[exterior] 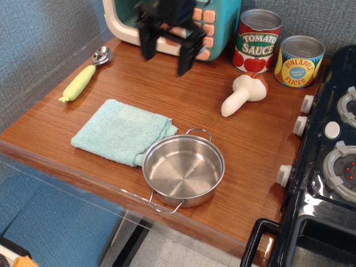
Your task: Place the yellow spoon on the blue cloth.
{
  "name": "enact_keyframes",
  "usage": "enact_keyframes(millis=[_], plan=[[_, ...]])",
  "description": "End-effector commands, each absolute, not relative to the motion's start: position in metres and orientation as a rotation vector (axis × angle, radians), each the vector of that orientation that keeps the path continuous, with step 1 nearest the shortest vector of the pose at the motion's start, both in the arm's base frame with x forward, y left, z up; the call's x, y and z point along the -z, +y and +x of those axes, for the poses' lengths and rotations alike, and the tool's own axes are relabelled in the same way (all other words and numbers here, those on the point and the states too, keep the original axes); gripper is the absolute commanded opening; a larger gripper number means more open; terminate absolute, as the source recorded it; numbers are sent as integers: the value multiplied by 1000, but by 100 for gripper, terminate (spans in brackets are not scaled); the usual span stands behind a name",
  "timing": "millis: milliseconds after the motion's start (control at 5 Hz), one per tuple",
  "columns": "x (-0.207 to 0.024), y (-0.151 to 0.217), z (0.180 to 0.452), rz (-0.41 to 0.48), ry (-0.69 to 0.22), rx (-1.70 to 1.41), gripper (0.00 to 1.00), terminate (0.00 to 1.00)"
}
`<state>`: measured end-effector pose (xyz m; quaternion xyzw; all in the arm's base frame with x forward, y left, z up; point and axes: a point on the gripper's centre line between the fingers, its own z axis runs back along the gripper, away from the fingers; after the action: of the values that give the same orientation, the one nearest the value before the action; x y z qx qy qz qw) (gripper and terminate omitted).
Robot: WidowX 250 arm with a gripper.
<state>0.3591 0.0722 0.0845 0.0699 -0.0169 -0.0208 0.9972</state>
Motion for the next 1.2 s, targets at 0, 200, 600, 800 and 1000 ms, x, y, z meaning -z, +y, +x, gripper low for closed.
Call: enact_keyframes(millis=[0,200,600,800,1000], plan=[[-104,129,338,220,-127,-132,100,0],[-97,156,337,229,-138,-224,100,0],[-84,193,324,196,-163,-347,100,0],[-71,207,327,159,-180,-344,100,0],[-55,220,333,144,-130,-288,100,0]])
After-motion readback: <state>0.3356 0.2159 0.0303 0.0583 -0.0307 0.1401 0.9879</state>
